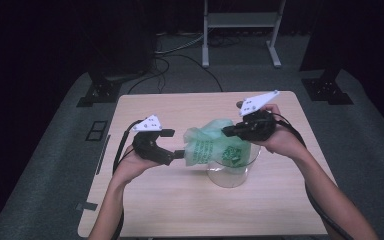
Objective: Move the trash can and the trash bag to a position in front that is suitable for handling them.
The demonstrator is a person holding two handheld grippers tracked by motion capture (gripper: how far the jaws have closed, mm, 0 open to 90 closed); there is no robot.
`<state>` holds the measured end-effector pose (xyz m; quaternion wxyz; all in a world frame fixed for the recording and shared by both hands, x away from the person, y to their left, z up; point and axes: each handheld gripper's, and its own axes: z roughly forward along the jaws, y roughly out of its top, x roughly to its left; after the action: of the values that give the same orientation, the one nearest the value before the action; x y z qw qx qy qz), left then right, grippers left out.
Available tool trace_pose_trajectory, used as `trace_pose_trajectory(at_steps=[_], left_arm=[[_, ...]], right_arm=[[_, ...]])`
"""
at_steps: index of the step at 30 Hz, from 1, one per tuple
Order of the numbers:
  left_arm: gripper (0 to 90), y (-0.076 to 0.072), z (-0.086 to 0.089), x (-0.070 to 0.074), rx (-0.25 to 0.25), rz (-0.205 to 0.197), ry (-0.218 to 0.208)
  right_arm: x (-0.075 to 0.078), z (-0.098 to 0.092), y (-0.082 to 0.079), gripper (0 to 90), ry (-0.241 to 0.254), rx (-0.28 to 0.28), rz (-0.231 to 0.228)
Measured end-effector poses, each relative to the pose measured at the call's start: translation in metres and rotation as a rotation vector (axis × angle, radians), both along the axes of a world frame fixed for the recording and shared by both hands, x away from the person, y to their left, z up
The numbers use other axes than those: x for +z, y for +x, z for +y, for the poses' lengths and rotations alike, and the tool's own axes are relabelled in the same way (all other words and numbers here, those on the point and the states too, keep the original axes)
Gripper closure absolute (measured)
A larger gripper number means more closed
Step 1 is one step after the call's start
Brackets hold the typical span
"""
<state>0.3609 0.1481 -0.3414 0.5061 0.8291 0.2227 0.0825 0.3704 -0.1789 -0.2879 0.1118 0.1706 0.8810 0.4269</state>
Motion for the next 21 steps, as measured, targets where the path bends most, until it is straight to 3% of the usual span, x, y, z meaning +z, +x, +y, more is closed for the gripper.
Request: trace_pose_trajectory(at_steps=[11,21], left_arm=[[9.9,0.009,-0.013,0.005,-0.021,0.007,-0.023],[10.1,0.012,-0.023,0.004,-0.031,0.021,-0.03]], right_arm=[[0.002,-0.059,-0.009,90.0,0.092,-0.052,0.016],[-0.005,-0.097,-0.015,90.0,0.132,-0.12,0.019]])
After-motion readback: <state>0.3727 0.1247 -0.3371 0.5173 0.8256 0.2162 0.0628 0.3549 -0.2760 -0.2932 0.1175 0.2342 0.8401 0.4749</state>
